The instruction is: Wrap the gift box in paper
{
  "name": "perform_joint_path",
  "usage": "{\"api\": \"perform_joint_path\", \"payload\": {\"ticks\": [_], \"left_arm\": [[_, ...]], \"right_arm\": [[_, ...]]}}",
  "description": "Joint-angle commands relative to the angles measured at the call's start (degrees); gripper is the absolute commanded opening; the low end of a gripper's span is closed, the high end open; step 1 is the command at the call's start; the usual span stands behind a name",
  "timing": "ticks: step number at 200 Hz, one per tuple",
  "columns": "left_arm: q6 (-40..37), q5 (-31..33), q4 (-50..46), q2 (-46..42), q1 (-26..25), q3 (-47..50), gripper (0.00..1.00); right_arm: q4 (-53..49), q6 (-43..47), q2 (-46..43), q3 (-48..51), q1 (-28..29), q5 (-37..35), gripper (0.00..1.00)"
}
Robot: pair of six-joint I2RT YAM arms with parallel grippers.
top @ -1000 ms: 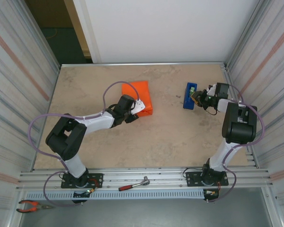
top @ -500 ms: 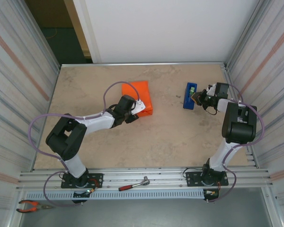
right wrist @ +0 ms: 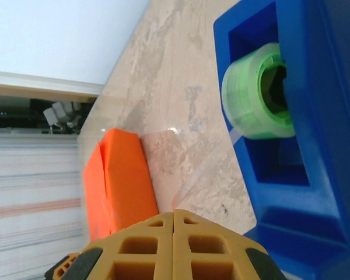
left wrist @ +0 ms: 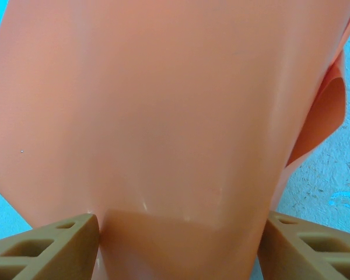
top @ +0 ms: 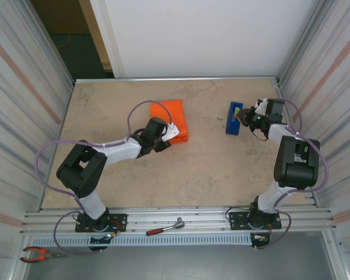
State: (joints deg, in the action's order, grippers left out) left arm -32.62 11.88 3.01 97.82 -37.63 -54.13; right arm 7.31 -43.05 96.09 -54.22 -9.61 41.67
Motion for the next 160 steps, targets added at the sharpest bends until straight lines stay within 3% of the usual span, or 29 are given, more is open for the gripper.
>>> {"api": "perform_joint_path", "payload": {"ticks": [1,85,160], "left_arm": [[0.03,-0.37,-4.06,1.19,-0.61,-0.23,0.70],[-0.08,-0.23,-4.15,1.27,-0.72,-0.27,0.70],[-0.12,-0.17,-4.34,1.52,-0.74,-0.48,0.70]], "right_arm": [[0.49,-1.56,-3.48,1.92,0.62,1.72,0.00],[0.92,-2.42,-9.26,11.06,-0.01,-0.36,0.00],[1.87,-2.06,-8.82,15.26,-1.02,-1.06,0.00]]}}
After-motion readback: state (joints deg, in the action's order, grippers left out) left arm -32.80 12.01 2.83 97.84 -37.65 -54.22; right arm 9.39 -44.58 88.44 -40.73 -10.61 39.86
